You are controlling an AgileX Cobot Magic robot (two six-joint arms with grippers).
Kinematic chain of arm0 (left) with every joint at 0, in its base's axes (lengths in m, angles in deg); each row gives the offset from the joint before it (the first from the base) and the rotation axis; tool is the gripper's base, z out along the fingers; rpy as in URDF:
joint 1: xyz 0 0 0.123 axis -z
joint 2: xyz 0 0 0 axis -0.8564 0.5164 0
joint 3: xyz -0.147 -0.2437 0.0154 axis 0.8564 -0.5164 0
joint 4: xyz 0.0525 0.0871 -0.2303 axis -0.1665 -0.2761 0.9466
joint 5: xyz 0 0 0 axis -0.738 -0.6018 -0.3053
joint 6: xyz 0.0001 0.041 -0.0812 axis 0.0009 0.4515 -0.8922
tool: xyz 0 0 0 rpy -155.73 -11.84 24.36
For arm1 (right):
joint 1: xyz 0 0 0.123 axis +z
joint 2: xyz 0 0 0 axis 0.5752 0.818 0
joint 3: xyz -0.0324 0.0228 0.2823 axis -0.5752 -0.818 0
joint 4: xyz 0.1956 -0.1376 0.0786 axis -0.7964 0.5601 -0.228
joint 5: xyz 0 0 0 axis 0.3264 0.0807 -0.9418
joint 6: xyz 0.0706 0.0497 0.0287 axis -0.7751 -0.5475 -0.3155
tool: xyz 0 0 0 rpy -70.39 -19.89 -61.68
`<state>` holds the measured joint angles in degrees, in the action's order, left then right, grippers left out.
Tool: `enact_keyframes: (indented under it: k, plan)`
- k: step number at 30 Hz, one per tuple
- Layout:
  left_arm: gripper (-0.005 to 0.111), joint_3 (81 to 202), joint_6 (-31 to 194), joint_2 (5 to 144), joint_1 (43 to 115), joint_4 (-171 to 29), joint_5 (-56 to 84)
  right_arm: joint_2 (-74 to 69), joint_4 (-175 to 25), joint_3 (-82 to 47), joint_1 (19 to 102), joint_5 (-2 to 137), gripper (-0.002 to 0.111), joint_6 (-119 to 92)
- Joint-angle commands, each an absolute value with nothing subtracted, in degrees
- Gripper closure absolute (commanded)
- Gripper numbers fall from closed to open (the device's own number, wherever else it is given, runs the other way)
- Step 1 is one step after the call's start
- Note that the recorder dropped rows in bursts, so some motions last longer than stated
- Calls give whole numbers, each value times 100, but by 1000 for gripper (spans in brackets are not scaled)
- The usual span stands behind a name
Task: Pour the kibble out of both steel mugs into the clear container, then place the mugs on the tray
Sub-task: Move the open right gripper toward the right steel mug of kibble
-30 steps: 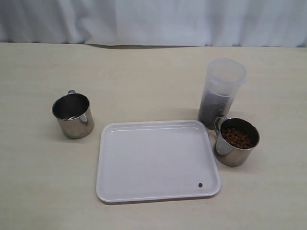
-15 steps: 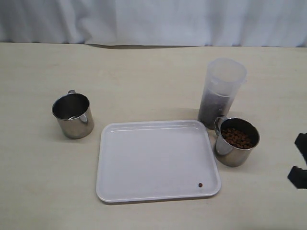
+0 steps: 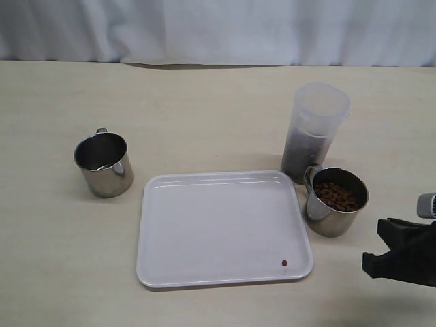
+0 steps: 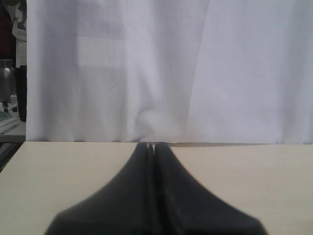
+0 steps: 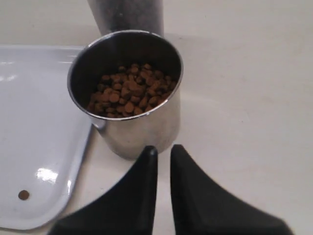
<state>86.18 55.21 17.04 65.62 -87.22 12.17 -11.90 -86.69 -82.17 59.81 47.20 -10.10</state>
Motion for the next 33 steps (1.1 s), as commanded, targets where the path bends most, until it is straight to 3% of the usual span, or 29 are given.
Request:
enact_keyframes:
  k: [1,6,11,31,33]
  plan:
    - [107,8626,5505,1695,6551,-8708,1217,-574,-8162,-8241,6012,4133,88,-1257]
    - [107,8626,5505,1695,6551,-8720,1217,106,-7868,-8241,6012,3665,64,-1308]
    - [107,8626,5505,1695,6551,-8720,1217,617,-7868,-8241,6012,3297,52,-1318]
    - [107,8626,5505,1695,6551,-8720,1217,697,-7462,-8241,6012,2554,51,-1020]
    - [107,8626,5505,1695,6551,-8720,1217,697,-7462,-8241,6012,2587,45,-1143]
